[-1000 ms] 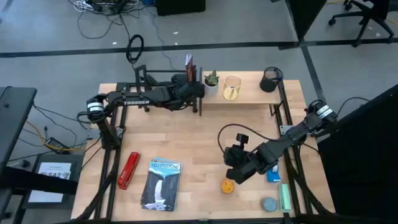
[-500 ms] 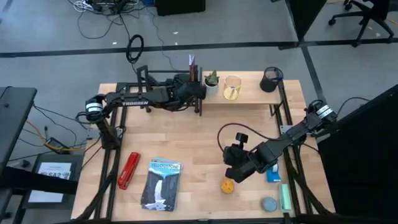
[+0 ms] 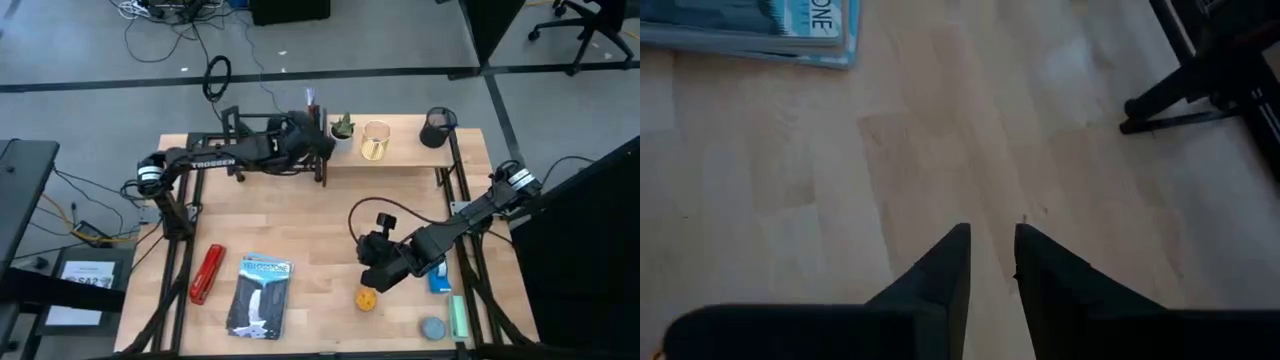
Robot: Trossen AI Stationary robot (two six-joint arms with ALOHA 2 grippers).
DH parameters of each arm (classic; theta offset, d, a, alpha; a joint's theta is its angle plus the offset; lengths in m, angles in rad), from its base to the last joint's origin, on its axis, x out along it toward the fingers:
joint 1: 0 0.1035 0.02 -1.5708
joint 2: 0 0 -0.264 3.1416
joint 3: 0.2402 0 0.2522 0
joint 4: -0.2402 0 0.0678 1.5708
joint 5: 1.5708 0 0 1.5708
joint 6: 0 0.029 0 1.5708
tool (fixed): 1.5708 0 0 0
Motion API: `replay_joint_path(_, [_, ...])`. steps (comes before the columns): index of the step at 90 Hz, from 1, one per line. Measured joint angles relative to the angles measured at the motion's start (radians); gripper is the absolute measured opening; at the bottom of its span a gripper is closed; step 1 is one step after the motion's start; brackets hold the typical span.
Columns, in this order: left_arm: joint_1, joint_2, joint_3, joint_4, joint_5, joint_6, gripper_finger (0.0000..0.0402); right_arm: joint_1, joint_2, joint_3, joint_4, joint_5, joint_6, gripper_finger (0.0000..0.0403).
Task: Stock shelves
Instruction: Put the blue book on the black book shelf
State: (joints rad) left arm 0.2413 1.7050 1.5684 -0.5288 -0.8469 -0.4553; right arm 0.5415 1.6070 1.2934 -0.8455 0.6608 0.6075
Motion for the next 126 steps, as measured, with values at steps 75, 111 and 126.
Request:
replay_joint_path(75, [-0.480, 0.007, 0.425, -0.893, 0.399, -0.243, 0.0106, 0.046, 0.000, -0.084, 0.146, -0.008, -0.020, 0.0054])
replay_joint_path(111, [-0.864, -0.015, 0.342, -1.003, 0.510, -1.014, 0.0161, 0.045, 0.008, -0.100, 0.496, -0.160, -0.197, 0.0053])
replay_joint_path(126, [-1.029, -0.016, 0.169, -0.938, 0.578, -1.351, 0.0205, 0.045, 0.010, -0.100, 0.571, -0.191, -0.229, 0.0053])
